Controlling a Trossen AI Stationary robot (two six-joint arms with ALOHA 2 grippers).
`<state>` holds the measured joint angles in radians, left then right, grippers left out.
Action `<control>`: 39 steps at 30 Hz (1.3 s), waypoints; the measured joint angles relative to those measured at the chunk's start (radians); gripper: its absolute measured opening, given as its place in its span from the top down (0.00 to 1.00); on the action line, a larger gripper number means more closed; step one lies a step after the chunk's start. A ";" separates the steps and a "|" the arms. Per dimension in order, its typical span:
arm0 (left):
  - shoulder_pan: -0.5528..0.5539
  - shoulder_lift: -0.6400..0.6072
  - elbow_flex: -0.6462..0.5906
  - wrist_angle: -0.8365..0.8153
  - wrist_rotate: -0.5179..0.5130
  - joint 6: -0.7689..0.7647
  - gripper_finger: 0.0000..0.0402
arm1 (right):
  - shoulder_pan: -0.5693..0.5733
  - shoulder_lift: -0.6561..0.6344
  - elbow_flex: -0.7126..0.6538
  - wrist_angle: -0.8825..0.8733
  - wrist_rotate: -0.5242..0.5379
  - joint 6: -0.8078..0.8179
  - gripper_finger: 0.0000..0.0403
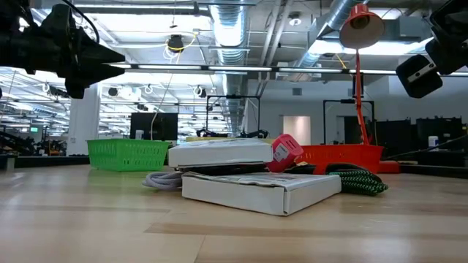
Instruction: Pick and place items into bin
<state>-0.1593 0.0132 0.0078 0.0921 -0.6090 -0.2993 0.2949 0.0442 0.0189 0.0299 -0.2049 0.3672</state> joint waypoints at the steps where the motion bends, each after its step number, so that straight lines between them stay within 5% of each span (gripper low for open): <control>1: 0.000 0.000 0.000 0.000 0.000 0.000 0.59 | 0.000 0.000 0.000 0.000 0.000 0.000 0.85; 15: 0.000 0.000 0.000 0.000 0.000 0.000 0.59 | -0.009 0.000 0.000 0.036 0.003 -0.145 0.85; 24: 0.000 0.000 0.000 0.000 0.000 0.000 0.59 | -0.009 0.000 0.000 0.340 0.017 -0.087 0.85; 32: 0.000 0.000 0.000 0.000 0.000 0.000 0.59 | -0.009 0.001 0.000 0.440 0.170 -0.129 0.85; 39: 0.000 0.000 0.000 0.000 0.000 0.000 0.59 | 0.033 0.066 0.001 0.609 0.122 -0.234 0.85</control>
<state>-0.1593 0.0129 0.0080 0.0921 -0.6093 -0.2993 0.3279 0.1098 0.0196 0.6393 -0.0829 0.1329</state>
